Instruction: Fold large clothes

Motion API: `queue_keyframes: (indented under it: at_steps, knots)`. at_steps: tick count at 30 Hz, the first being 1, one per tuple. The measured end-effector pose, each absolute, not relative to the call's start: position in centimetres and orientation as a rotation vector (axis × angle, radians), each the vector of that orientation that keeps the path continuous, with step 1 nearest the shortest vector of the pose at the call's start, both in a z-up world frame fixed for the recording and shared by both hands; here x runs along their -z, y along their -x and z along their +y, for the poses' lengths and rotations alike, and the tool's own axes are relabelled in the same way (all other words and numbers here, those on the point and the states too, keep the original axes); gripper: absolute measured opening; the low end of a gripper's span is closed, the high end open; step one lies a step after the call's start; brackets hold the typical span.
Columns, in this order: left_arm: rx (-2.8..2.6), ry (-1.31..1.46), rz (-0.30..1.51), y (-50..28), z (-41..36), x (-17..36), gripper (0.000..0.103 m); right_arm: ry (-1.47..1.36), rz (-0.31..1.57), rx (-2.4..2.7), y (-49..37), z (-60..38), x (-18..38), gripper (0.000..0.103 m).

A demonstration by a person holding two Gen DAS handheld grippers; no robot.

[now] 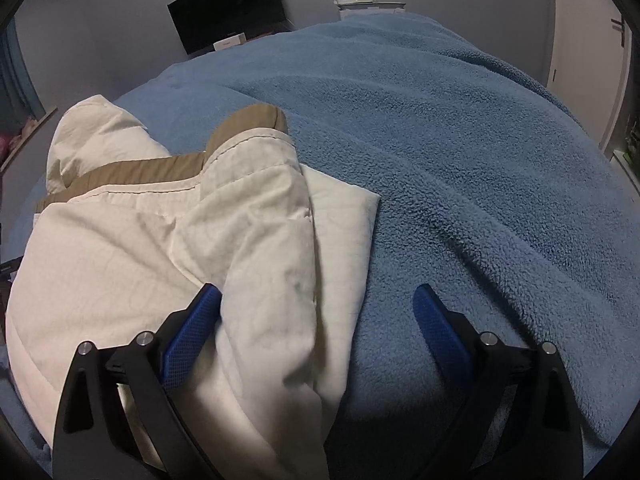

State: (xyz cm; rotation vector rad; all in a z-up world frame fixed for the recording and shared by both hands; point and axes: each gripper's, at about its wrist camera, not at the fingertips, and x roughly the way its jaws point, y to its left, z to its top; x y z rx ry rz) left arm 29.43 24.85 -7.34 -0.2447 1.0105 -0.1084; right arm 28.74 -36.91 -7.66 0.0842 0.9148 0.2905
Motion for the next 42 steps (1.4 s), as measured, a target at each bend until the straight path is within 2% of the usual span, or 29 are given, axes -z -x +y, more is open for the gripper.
queue_keyframes:
  at_steps: [4,6,7,8,14,19,24,28,30,32,34,38,42]
  knots:
    - [0.169,0.279,1.013,-28.4,26.2,7.2,0.081,-0.118,0.922,-0.346,-28.3,-37.1,7.3,0.077]
    - [0.216,0.323,1.009,-28.1,26.9,7.0,0.069,-0.171,0.940,-0.389,-28.3,-37.9,7.2,0.067]
    - [0.250,0.352,1.004,-28.0,27.2,7.0,0.061,-0.194,0.948,-0.408,-28.2,-38.2,7.1,0.066]
    - [0.265,0.366,0.995,-27.8,27.5,6.9,0.058,-0.212,0.955,-0.424,-28.2,-38.6,7.1,0.063]
    - [0.343,0.450,0.991,-27.8,28.9,8.0,0.056,-0.465,1.060,-0.569,-29.2,-42.4,8.7,0.062]
    - [0.423,0.577,0.985,-28.3,30.4,9.7,0.057,-0.514,1.074,-0.628,-29.5,-42.5,9.4,0.062]
    - [0.487,0.572,0.927,-29.7,29.6,10.0,0.063,-0.493,1.043,-0.681,-31.1,-40.5,9.7,0.054]
    - [0.463,0.470,0.931,-30.2,27.7,10.2,0.075,-0.500,1.011,-0.653,-31.6,-39.3,10.1,0.048]
    - [0.446,0.453,0.921,-30.0,27.4,9.8,0.069,-0.490,0.990,-0.641,-31.2,-39.1,9.5,0.039]
    - [0.452,0.461,0.894,-29.3,27.8,9.1,0.045,-0.445,0.963,-0.629,-30.6,-38.5,8.4,0.030]
    - [0.450,0.427,0.877,-28.6,27.3,7.8,0.032,-0.368,0.935,-0.604,-29.8,-37.9,7.1,0.024]
    - [0.418,0.314,0.870,-27.3,26.0,5.5,0.020,-0.215,0.882,-0.549,-27.9,-36.0,4.3,0.015]
    - [0.422,0.277,0.851,-25.1,25.6,3.3,0.016,-0.159,0.828,-0.512,-25.1,-35.3,0.9,0.012]
